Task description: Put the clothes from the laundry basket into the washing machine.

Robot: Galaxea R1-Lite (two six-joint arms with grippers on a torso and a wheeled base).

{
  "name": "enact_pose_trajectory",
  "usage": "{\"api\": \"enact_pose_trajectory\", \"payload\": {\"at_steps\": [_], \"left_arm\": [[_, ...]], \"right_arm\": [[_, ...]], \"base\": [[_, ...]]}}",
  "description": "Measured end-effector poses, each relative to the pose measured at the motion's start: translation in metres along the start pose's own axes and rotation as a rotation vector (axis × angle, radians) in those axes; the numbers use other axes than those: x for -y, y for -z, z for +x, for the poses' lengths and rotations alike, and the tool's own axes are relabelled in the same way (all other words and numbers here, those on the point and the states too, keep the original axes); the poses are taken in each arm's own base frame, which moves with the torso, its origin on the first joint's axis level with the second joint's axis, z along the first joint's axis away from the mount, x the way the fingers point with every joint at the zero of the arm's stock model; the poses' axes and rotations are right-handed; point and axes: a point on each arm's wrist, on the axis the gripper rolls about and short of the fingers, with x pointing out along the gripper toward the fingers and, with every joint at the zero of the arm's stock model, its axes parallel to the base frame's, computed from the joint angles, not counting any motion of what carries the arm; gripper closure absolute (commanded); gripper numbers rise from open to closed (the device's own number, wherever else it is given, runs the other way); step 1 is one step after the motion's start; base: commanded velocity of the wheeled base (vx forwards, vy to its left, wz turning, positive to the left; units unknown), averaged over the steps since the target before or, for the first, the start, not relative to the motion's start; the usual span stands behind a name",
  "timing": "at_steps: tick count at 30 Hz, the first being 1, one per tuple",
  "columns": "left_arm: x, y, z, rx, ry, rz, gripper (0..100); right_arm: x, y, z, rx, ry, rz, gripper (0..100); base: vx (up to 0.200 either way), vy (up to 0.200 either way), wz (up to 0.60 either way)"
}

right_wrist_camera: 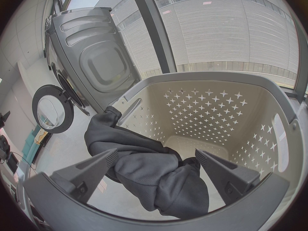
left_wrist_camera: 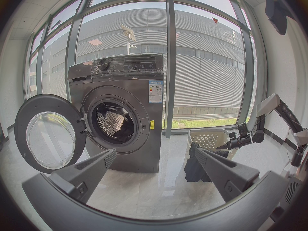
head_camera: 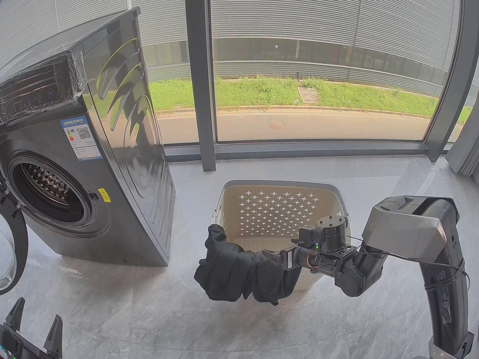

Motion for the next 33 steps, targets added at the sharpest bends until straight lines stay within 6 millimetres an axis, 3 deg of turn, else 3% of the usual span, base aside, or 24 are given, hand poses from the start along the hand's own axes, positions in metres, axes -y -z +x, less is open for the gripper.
{"api": "enact_pose_trajectory", "payload": {"at_steps": [18,19,33], "left_arm": [[0.000,0.000,0.000,0.000,0.001,0.000,0],[0.000,0.000,0.000,0.000,0.001,0.000,0],[0.000,0.000,0.000,0.000,0.000,0.000,0]], "right_arm": [[0.002,0.016,0.006,-0.035,0.005,-0.002,0],[0.002,0.017,0.006,-0.036,0.004,-0.003,100],[-0.001,0.016,0.008,-0.030,-0.004,-0.006,100]], "base": [[0.000,0.000,0.00],[0.000,0.000,0.00],[0.000,0.000,0.00]]}}
